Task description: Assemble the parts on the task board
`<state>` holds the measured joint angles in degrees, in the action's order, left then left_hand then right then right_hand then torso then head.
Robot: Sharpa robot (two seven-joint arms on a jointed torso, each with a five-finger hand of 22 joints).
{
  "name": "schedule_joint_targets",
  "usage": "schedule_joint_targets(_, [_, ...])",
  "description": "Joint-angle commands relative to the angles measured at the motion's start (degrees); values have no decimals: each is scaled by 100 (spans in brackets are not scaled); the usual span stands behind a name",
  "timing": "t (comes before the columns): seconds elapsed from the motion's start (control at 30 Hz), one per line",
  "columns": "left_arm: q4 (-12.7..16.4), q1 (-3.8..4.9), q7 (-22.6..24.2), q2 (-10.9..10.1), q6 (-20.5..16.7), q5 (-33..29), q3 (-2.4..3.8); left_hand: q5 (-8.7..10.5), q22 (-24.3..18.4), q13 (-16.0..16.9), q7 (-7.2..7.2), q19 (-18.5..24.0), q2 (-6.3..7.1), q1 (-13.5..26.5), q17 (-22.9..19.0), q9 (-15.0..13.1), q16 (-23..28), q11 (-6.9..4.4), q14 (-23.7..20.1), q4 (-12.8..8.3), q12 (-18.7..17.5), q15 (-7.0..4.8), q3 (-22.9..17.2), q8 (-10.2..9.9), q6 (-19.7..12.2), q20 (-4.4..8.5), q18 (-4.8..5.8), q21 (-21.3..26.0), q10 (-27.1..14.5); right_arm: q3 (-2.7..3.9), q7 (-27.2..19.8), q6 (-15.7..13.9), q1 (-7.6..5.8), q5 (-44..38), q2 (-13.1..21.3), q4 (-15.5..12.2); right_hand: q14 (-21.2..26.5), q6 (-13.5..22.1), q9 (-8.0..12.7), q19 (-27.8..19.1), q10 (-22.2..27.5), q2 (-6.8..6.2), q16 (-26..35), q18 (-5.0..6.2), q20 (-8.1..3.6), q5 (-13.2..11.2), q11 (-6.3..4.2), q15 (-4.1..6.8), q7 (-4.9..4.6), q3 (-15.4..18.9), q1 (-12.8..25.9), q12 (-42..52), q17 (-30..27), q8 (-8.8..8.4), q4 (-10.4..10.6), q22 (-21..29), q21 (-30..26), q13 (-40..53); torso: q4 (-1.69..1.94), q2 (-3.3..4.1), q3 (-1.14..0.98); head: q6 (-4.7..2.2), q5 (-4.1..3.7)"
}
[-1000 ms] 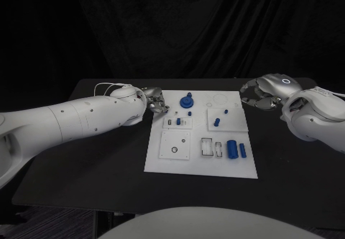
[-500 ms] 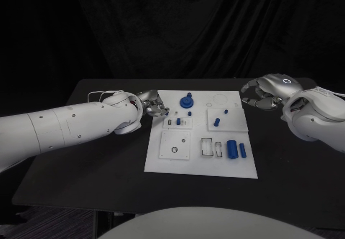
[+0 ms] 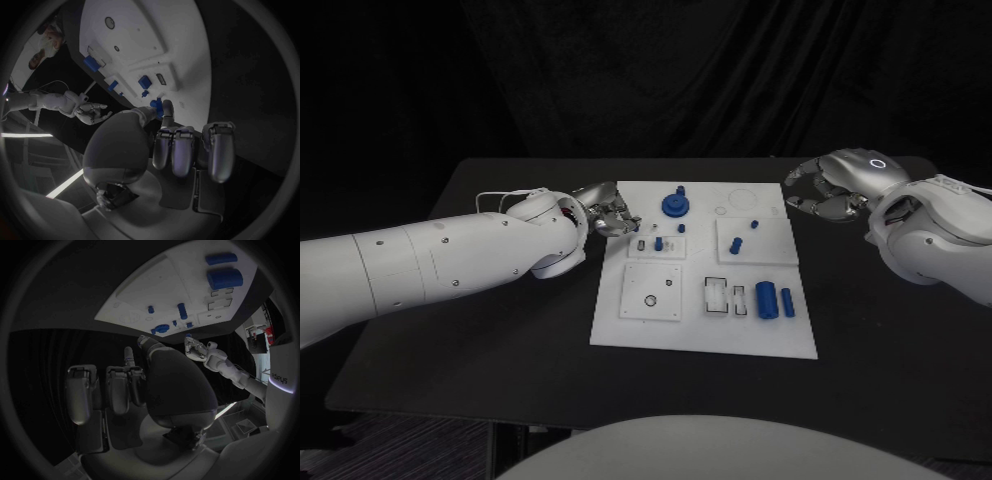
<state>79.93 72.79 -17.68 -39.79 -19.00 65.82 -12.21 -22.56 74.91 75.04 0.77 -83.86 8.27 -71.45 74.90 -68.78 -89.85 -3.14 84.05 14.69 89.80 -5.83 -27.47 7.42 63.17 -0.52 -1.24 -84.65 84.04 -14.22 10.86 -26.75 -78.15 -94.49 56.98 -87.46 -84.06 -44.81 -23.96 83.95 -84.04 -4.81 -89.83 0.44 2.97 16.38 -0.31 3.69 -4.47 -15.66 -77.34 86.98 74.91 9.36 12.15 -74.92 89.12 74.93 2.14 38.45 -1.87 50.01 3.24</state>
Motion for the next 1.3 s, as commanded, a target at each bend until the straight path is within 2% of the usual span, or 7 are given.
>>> schedule_joint_targets(0.03, [33,-54,-146,4,-259,289,3,1,1325,1496,-10,-378,-10,50,1510,-10,-15,-16,595,-72,20,-16,-112,39,6,4,-14,31,596,4,107,10,2,8,16,-19,-594,-44,12,522,-243,61,-17,-8,-53,-5,-46,39,-5,-34,9,-30,1509,-24,4,-1460,-34,1108,-9,4,-3,-1,6])
schedule_joint_targets(0.17, [65,-113,-227,3,-316,416,3,1,1326,1496,-11,-381,-14,94,1510,-21,-15,-17,595,-63,20,-17,-111,49,17,5,-13,28,596,4,113,15,2,9,25,-26,-594,-44,12,522,-243,61,-17,-8,-53,-5,-46,39,-5,-34,9,-30,1509,-24,4,-1460,-34,1108,-3,5,-1,-1,-2])
schedule_joint_targets(0.33, [128,-168,-282,-2,-336,473,3,-1,1328,1496,-14,-384,-18,111,1510,-25,-15,-19,595,-62,20,-18,-112,55,23,5,-12,23,596,4,117,18,2,9,30,-28,-594,-44,12,522,-243,61,-17,-8,-53,-5,-46,39,-5,-34,9,-30,1509,-24,4,-1460,-34,1108,-9,5,-10,-1,11])
schedule_joint_targets(0.47, [148,-205,-303,0,-329,491,3,-4,1330,1496,-18,-388,-24,133,1510,-33,-15,-23,595,-60,20,-21,-115,63,33,7,-10,16,596,4,118,21,2,9,28,-26,-594,-48,14,518,-232,61,-17,-6,-53,-6,-46,38,-6,-38,9,-41,1509,-27,1,-1458,-41,1095,-1,9,0,-1,15])
schedule_joint_targets(1.3, [118,-319,-301,75,-155,500,3,0,1330,1496,-28,-393,-49,218,1510,-63,-15,-32,595,-48,20,-31,-113,94,64,15,-9,13,596,4,113,14,2,10,8,-10,-594,-48,14,518,-232,61,-17,-6,-53,-6,-46,38,-6,-38,9,-41,1509,-27,1,-1458,-41,1095,-7,5,3,-1,11])
